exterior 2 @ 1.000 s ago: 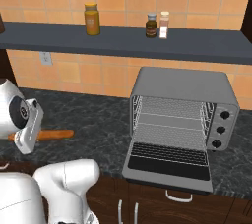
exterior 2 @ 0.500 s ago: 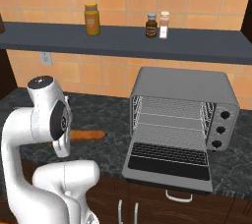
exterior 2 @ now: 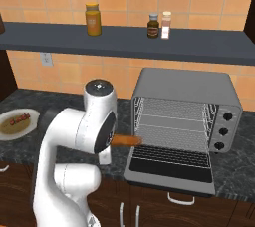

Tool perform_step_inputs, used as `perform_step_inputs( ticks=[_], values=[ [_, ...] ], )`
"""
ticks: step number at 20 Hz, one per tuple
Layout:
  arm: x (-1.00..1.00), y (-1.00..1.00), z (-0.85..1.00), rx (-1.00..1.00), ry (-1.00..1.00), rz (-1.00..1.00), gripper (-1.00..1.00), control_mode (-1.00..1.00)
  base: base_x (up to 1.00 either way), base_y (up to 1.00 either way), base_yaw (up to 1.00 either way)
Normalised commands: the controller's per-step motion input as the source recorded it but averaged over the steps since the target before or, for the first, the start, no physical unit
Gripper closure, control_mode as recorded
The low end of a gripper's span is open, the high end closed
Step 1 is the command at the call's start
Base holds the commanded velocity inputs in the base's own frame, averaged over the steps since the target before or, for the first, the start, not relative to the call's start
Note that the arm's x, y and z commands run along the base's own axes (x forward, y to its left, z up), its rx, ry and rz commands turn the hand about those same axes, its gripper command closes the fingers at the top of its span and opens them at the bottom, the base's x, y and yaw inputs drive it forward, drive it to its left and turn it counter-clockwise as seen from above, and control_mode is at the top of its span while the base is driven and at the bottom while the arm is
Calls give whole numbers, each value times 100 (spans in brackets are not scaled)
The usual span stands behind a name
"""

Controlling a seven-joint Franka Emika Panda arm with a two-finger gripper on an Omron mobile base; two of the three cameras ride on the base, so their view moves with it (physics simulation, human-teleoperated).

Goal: Pick up the kebab skewer and baguette bread, and place them inside the toaster oven. Close the toaster oven door and start by setting the timer.

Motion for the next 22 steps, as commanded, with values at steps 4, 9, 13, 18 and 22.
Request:
perform_step_inputs(
  ticks=[4,9,13,18,22],
  values=[
    [34,-100,0,6,0,-1,100,-100,0,0,0],
    [44,-83,0,11,0,-7,100,-100,0,0,0],
    [44,-56,-1,7,0,-9,100,-100,0,0,0],
    [28,-18,-17,11,0,-8,100,-100,0,0,0],
    [58,-1,-9,5,0,-3,100,-100,0,0,0]
  ],
)
